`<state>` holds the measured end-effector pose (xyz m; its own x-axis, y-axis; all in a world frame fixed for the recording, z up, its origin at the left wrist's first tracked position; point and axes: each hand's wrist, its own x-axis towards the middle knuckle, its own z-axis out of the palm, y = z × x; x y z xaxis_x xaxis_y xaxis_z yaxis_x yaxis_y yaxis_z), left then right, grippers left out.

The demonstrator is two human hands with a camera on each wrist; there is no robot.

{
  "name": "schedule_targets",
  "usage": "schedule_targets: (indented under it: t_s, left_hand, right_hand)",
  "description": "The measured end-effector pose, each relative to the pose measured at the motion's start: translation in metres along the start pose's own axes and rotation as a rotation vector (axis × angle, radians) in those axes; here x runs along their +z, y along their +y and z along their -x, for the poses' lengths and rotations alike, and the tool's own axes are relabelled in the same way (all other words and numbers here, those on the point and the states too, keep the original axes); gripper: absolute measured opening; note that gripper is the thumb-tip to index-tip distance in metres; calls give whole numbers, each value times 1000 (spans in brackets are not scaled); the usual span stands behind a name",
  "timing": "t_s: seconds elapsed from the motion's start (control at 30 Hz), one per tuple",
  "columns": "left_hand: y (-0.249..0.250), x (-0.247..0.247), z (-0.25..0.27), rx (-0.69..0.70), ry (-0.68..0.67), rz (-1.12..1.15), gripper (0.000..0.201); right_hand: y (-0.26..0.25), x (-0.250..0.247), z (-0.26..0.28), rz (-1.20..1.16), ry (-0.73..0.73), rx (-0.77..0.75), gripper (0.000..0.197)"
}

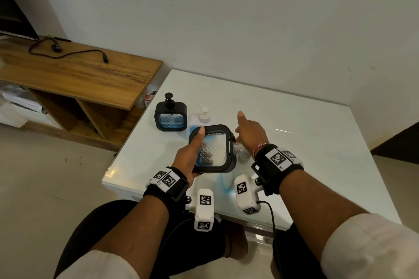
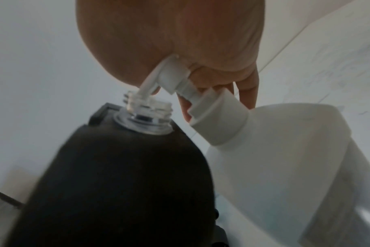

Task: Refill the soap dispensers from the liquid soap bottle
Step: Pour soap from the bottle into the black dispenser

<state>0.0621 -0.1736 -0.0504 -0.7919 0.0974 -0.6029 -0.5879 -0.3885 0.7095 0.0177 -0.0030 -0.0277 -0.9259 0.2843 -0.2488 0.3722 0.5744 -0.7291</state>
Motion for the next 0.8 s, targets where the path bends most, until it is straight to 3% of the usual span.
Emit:
schedule_targets:
  t_s: [0.2,0.37,0.63,0.8]
  left_hand:
    - [0,3,-2,-3,-5,-1,70]
    - [-1,3,0,4,-16,0,74]
    - [-1,3,-3,13,6,-9,87]
    - [-2,1,-1,19,12,-1,89]
  right_hand:
    - [2,2,-2,147,-65,38,66]
    - [1,-3,2,46,-73,46,68]
    - [3,0,1,105,-38,89,68]
    - [-3,-3,8,102,23,-42,66]
